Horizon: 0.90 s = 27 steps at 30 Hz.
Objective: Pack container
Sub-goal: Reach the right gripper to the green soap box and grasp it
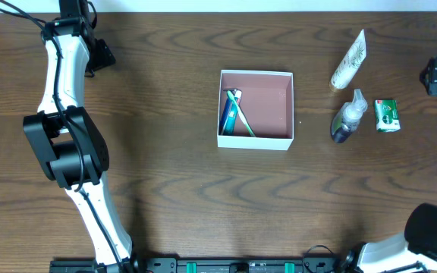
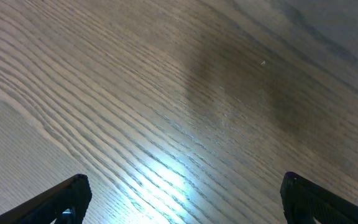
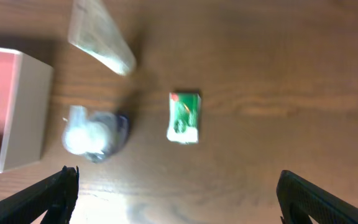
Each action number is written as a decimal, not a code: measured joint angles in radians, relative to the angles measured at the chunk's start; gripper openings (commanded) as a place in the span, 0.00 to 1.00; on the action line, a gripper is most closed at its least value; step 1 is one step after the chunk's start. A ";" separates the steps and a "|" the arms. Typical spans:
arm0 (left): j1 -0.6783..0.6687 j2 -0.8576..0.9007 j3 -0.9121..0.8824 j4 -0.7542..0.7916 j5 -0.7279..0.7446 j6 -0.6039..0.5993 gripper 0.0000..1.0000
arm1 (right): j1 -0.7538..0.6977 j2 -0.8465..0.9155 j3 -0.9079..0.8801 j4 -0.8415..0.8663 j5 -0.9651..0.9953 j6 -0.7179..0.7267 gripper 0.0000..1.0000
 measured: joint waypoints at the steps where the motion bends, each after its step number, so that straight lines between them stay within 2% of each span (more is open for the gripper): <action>1: 0.000 0.000 0.000 0.000 0.000 0.000 0.98 | -0.004 0.011 0.000 -0.003 0.006 0.000 0.99; 12: 0.000 0.000 0.000 0.000 0.000 0.000 0.98 | -0.003 0.201 0.002 -0.032 0.027 0.004 0.99; 20: 0.000 0.000 0.000 0.000 0.000 0.000 0.98 | 0.019 0.431 0.001 -0.057 0.148 0.032 0.99; 27: 0.000 0.000 0.000 0.000 0.000 0.000 0.98 | 0.051 0.516 0.001 0.018 0.240 0.056 0.99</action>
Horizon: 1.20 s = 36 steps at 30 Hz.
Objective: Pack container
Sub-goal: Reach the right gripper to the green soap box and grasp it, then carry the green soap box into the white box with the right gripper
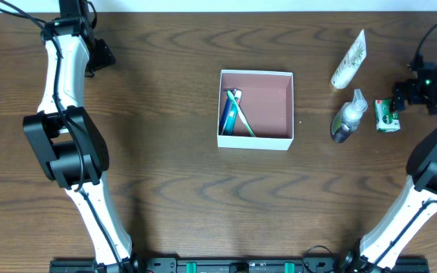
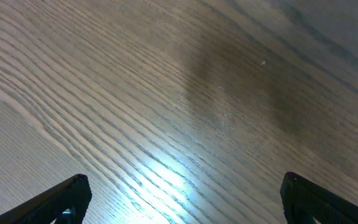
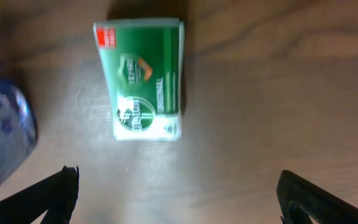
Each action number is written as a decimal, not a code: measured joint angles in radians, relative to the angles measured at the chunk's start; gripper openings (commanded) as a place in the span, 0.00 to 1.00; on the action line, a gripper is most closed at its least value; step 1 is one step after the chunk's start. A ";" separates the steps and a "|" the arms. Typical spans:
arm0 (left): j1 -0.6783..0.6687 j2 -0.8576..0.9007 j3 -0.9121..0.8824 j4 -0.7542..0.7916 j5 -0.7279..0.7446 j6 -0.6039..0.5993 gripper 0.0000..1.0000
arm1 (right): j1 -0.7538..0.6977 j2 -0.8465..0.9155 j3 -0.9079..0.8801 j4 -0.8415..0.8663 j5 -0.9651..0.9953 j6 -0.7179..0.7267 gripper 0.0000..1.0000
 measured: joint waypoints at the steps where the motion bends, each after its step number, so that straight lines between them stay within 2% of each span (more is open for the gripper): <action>1: 0.000 0.000 0.000 0.000 0.000 0.000 0.98 | 0.007 0.003 0.000 0.014 0.006 0.005 0.99; 10: 0.000 0.000 0.000 0.000 0.000 0.000 0.98 | 0.078 0.070 0.000 0.056 -0.005 0.024 0.99; 25: 0.000 0.000 0.000 0.000 0.000 0.000 0.98 | 0.068 0.102 -0.008 0.121 -0.048 0.032 0.99; 36: 0.000 0.000 0.000 0.000 0.000 0.000 0.98 | 0.068 0.102 -0.139 0.194 -0.052 0.084 0.96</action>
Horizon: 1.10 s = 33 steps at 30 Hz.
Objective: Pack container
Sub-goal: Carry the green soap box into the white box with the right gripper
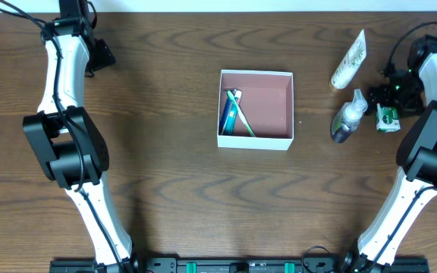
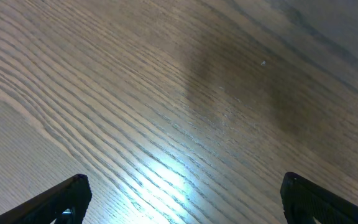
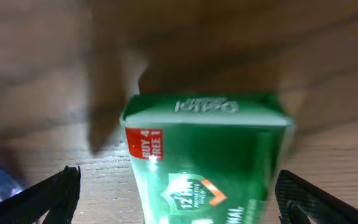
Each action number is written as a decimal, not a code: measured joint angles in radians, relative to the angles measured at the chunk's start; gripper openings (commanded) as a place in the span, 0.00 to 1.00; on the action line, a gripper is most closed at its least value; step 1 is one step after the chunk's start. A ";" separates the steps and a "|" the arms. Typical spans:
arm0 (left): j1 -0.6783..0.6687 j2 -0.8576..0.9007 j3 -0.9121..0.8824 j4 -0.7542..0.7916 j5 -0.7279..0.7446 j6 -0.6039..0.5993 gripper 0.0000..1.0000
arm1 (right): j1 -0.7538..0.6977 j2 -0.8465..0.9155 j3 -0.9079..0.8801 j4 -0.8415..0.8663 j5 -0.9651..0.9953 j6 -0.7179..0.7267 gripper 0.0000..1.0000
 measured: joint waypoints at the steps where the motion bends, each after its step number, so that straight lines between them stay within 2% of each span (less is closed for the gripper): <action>1: 0.000 0.000 0.000 0.000 0.000 0.000 0.98 | 0.000 0.000 -0.009 0.002 0.000 0.000 0.94; 10: 0.000 -0.001 0.000 0.000 0.000 0.000 0.98 | 0.000 -0.001 -0.039 0.016 0.031 0.016 0.43; 14: 0.000 -0.001 0.000 0.000 0.000 0.000 0.98 | 0.000 -0.001 -0.026 0.007 0.038 0.035 0.26; 18: 0.000 -0.001 0.000 0.000 0.000 0.000 0.98 | 0.000 0.007 0.035 -0.046 0.068 0.066 0.21; 23: 0.000 -0.001 0.000 0.000 0.000 0.000 0.98 | 0.000 0.014 0.259 -0.171 0.085 0.103 0.22; 29: 0.000 -0.001 0.000 0.000 0.000 0.000 0.98 | 0.010 0.014 0.689 -0.359 0.032 0.177 0.16; 33: 0.000 -0.001 0.000 0.000 0.000 0.000 0.98 | 0.068 0.013 0.969 -0.400 -0.073 0.243 0.18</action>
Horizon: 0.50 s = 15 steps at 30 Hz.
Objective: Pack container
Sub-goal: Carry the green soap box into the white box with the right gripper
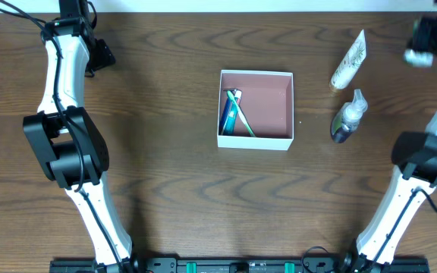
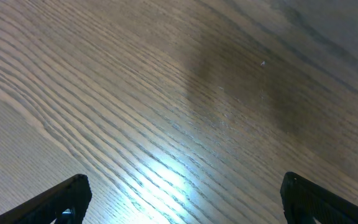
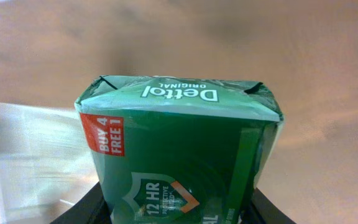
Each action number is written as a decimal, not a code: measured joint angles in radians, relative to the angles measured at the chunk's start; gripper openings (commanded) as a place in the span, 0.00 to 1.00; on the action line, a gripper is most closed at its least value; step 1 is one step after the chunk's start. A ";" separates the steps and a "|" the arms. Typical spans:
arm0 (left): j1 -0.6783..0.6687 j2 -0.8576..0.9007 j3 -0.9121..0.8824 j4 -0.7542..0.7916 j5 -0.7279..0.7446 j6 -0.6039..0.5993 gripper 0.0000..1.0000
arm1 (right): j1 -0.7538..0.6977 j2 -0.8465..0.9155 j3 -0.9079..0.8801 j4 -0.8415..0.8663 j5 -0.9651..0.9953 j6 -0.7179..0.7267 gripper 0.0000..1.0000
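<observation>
The white box with a pink floor (image 1: 268, 106) sits mid-table with a toothbrush and toothpaste (image 1: 234, 114) along its left wall. A green Dettol soap carton (image 3: 179, 143) fills the right wrist view, with my right gripper (image 3: 176, 208) shut on it, a dark finger pressed to each side. In the overhead view the carton is a pale blur (image 1: 418, 56) raised above the table's far right corner. My left gripper (image 2: 185, 199) is open over bare wood at the far left, with nothing between its fingers (image 2: 67, 196).
A white tube (image 1: 349, 61) lies at the back right of the box. Just in front of the tube lies a clear bottle with a dark base (image 1: 348, 117). The left arm (image 1: 63, 114) stretches along the table's left side.
My right gripper stood open around the soap carton on the table beside the bottle. Now it is shut on the carton and holds it raised near the far right corner.
My right gripper was open high above the tube, bottle and soap. Then it was closer over the soap, then low with its fingers either side of the carton. Now it grips the carton off the table. The left arm has stayed still throughout.
</observation>
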 measured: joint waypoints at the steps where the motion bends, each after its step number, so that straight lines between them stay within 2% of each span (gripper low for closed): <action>1: 0.000 0.000 0.000 0.000 0.000 0.000 0.98 | 0.025 0.000 0.045 -0.001 -0.021 0.016 0.19; 3: 0.000 0.000 0.000 0.000 0.000 0.000 0.98 | 0.094 -0.001 0.129 -0.005 -0.054 0.051 0.22; 6: 0.000 0.000 0.000 0.000 0.000 0.000 0.98 | 0.230 -0.002 0.186 -0.012 -0.073 0.117 0.20; 8: 0.000 0.000 0.000 0.000 0.000 0.000 0.98 | 0.323 -0.002 0.186 -0.024 -0.063 0.168 0.18; 15: 0.000 0.000 0.000 0.000 0.000 0.000 0.98 | 0.594 -0.002 0.136 -0.034 0.110 0.351 0.20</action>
